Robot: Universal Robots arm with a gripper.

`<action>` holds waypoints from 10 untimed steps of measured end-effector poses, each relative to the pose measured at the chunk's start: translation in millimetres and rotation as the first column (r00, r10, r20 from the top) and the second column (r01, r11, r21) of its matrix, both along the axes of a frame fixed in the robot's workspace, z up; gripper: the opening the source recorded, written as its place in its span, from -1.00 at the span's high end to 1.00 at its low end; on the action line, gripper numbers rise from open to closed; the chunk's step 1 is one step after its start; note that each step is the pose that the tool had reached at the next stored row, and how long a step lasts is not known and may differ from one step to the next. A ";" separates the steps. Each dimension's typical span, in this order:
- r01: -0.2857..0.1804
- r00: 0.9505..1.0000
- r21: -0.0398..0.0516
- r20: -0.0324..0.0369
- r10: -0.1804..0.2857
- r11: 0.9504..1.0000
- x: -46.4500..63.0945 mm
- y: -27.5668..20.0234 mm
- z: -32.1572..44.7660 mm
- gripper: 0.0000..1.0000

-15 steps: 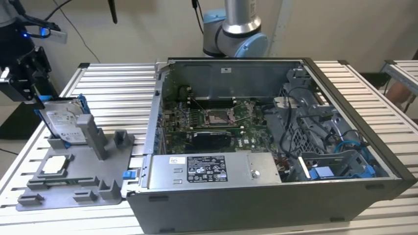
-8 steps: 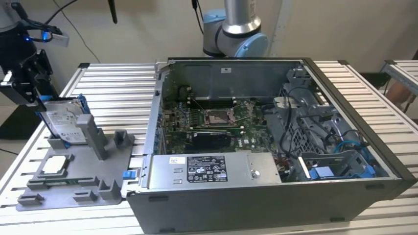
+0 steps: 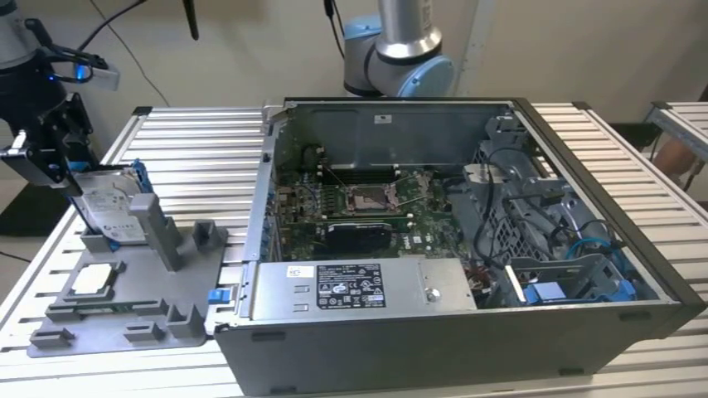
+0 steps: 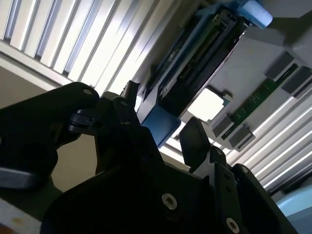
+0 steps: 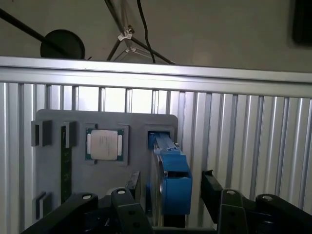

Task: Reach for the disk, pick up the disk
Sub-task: 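Pick up the disk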

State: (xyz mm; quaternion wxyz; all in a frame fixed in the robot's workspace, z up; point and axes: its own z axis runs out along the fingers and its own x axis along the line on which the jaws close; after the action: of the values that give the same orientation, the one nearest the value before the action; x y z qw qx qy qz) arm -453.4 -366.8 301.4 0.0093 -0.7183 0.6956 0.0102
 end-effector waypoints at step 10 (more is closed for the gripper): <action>0.008 1.000 0.022 0.001 -0.008 1.000 -0.3 -6.9 -9.3 -1.00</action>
State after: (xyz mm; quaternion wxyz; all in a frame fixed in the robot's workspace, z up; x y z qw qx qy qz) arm -453.7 -373.7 292.2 0.0178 -0.7152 0.6984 0.0174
